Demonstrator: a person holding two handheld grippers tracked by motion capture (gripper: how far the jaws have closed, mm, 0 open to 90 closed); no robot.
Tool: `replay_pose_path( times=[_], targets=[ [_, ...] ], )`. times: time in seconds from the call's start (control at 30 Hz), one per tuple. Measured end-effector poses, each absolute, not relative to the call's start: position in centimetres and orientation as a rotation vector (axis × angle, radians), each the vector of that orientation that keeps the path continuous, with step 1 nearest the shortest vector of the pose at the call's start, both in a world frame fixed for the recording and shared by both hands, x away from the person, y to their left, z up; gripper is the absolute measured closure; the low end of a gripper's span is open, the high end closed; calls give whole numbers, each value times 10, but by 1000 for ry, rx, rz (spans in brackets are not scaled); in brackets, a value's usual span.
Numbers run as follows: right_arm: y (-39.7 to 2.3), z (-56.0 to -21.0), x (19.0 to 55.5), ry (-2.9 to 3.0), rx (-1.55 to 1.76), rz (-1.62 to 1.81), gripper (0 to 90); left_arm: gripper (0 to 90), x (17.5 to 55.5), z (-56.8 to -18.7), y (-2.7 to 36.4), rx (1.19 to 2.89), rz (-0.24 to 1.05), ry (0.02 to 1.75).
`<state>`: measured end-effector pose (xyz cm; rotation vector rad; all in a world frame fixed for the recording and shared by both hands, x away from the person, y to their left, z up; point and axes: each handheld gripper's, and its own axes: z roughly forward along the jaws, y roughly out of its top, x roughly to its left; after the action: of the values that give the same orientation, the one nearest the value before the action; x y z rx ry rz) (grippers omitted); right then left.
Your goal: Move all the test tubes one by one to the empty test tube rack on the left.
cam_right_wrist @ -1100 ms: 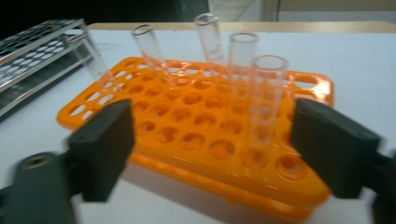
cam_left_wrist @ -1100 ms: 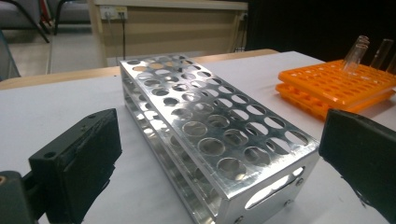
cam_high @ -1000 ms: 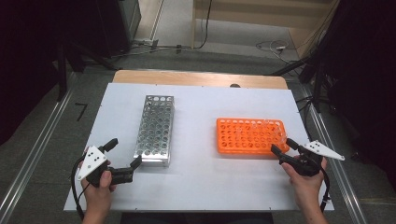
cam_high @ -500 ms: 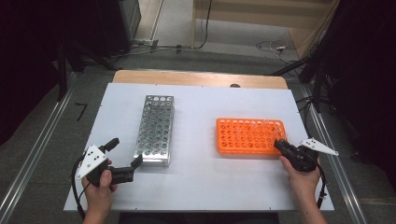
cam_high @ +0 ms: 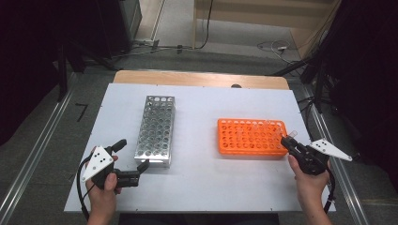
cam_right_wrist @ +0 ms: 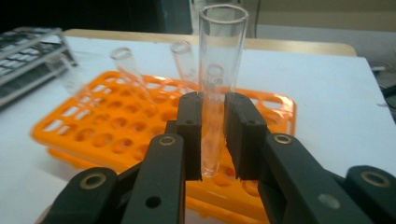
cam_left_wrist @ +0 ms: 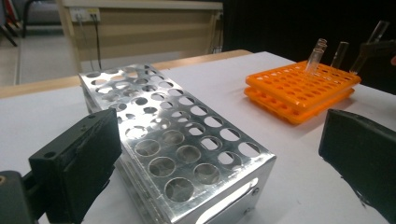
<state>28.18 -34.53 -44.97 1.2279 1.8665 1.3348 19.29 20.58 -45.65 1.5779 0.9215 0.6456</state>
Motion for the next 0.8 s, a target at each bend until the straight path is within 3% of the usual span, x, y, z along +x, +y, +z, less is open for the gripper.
replay_pose_path(
  times=[0.8],
  targets=[
    [-238,-416,262,2221,870,1502,742,8,213,-419,146,1641,518,787]
  ],
)
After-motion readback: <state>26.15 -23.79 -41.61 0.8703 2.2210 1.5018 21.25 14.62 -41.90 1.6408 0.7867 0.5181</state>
